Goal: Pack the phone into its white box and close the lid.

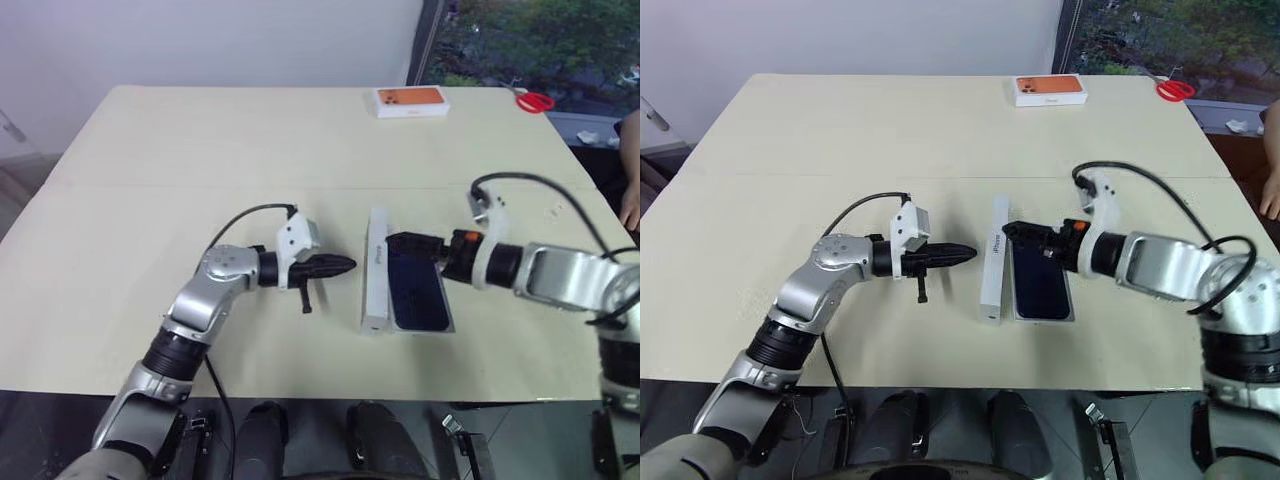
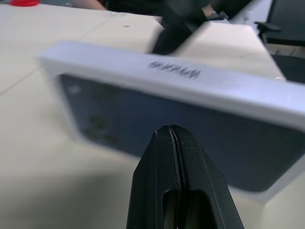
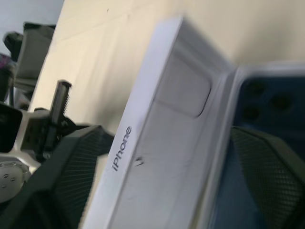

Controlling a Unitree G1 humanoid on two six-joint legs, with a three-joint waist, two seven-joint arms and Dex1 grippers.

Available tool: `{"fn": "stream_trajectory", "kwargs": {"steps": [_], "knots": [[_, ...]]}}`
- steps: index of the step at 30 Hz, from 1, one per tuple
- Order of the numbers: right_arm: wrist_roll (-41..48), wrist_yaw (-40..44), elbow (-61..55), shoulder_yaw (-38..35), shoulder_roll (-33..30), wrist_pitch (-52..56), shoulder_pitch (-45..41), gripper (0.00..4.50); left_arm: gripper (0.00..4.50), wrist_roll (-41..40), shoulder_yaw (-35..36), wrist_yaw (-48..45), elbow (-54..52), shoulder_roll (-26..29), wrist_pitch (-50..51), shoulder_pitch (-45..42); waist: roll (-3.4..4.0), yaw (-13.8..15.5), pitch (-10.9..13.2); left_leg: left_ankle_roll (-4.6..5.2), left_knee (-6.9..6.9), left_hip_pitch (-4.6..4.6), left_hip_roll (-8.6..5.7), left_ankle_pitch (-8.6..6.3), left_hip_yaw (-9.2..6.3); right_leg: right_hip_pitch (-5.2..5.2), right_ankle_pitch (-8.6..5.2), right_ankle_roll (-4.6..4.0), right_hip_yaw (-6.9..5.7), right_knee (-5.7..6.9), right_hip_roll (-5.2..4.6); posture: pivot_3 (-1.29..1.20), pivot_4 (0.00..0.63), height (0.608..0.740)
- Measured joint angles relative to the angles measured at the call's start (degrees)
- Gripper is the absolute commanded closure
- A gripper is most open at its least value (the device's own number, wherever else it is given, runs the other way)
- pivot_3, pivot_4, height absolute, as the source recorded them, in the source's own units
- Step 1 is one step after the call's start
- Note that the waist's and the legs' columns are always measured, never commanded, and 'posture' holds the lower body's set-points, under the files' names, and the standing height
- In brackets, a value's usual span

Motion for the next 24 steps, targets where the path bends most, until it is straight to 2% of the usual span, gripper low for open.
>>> {"fn": "stream_trajectory", "kwargs": {"steps": [9, 12, 15, 18, 24], "knots": [[-1.67, 0.75, 1.8, 2.01, -7.88, -0.43, -1.75, 0.02, 4.5, 2.65, -5.07, 4.42, 0.97, -7.51, 2.64, -1.79, -0.01, -0.04, 0.0, 0.0, 0.03, -0.03, -0.06, 0.0, 0.0, 0.0, 0.0, 0.0, 0.02, -0.02, -0.02, 0.0, 0.15, 0.726], [-5.41, 2.85, 1.28, 3.07, -8.61, -0.42, -1.74, 0.02, 4.5, 2.83, -5.06, 4.95, 0.95, -7.49, 2.69, -2.11, 0.0, -0.17, 0.0, 0.0, 0.02, 0.0, -0.03, 0.0, -0.01, -0.01, 0.0, 0.0, 0.03, -0.01, 0.02, 0.0, 0.15, 0.726], [-12.95, 7.66, -0.61, 3.64, -10.03, 0.21, -1.27, 0.02, 4.5, 2.69, -4.08, 4.62, -0.24, -3.96, 3.54, -1.98, 0.01, -0.08, 0.0, 0.0, 0.0, -0.01, -0.02, 0.0, -0.02, -0.04, 0.0, 0.0, 0.02, 0.01, 0.03, 0.0, 0.15, 0.726], [-23.0, 14.55, -2.89, 3.93, -12.69, 0.19, -0.07, 0.88, 4.5, 2.37, -0.6, 4.11, -1.97, 1.35, 4.06, -1.62, 0.01, -0.03, 0.0, 0.0, 0.0, -0.01, -0.02, 0.0, 0.0, -0.05, 0.0, 0.0, 0.02, 0.0, 0.0, 0.0, 0.15, 0.726], [-42.63, 29.67, -8.14, 7.37, -17.06, -3.07, 4.34, 4.01, 4.5, 2.58, 1.72, 1.43, -4.49, 10.12, 5.09, 0.43, 0.03, 0.12, 0.0, 0.0, 0.0, -0.02, -0.04, 0.0, 0.02, -0.04, 0.0, 0.0, 0.02, -0.06, -0.05, 0.0, 0.15, 0.726]]}}
